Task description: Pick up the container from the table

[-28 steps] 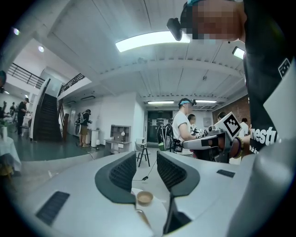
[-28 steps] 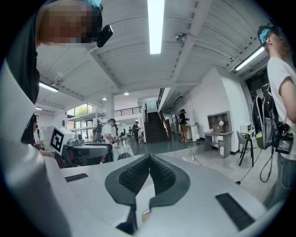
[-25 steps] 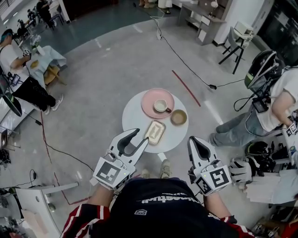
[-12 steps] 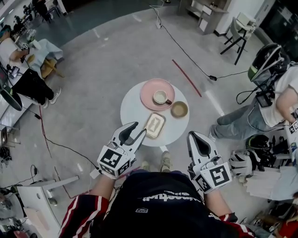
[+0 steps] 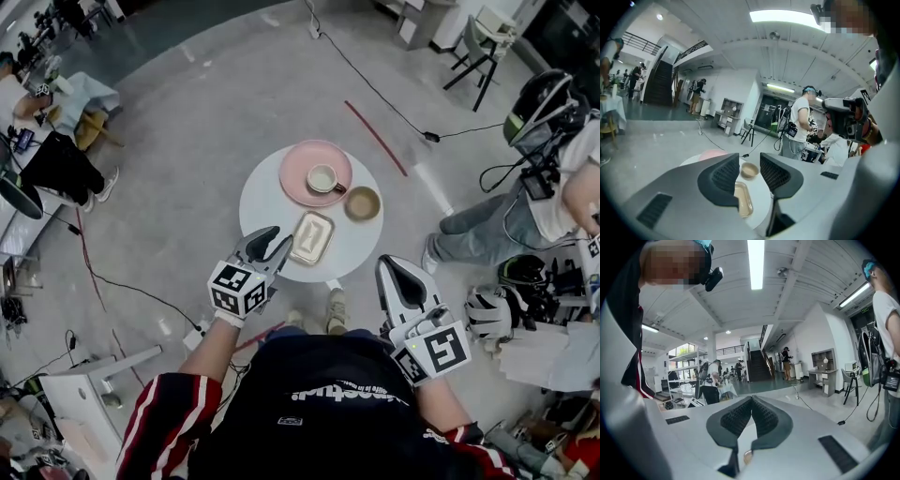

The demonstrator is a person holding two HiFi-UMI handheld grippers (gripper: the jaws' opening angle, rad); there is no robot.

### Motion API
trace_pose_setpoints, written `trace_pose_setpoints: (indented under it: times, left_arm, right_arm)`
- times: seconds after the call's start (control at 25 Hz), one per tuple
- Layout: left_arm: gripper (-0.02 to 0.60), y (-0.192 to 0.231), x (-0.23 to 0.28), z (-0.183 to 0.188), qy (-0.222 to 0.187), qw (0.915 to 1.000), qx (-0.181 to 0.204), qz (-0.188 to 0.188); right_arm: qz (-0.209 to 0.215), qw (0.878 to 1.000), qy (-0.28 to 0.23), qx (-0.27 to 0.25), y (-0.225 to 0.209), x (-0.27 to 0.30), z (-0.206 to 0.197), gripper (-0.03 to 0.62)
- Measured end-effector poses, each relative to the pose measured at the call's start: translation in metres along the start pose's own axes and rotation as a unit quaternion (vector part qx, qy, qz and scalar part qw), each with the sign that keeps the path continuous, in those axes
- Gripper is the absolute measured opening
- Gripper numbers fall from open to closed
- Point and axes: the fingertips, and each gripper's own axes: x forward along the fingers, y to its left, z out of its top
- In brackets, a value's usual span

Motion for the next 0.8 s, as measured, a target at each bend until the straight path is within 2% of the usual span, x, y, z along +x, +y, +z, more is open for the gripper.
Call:
trace_pose_setpoints:
  times: [0.32, 0.52, 0.8]
  left_arm:
    - [0.150, 0.035, 0.049, -0.064, 0.070, 0.9960, -0.053, -0.017]
    - [0.150, 0.059, 0.075, -0.111, 0.129, 0.9895, -0.064, -0.013]
    - [0.150, 0.084, 0.104, -0.157, 0.185, 0.9795, -0.079, -0.011]
  right_arm:
    - [-0.008, 1.000, 0.009, 0.002, -0.005, -0.005, -0.004, 0.014]
    - [-0.019, 1.000, 0.018, 0.000, -0.009, -0.012, -0.009, 0.014]
    - [-0.036, 0.999, 0.034, 0.006, -0.020, -0.016, -0.018, 0.014]
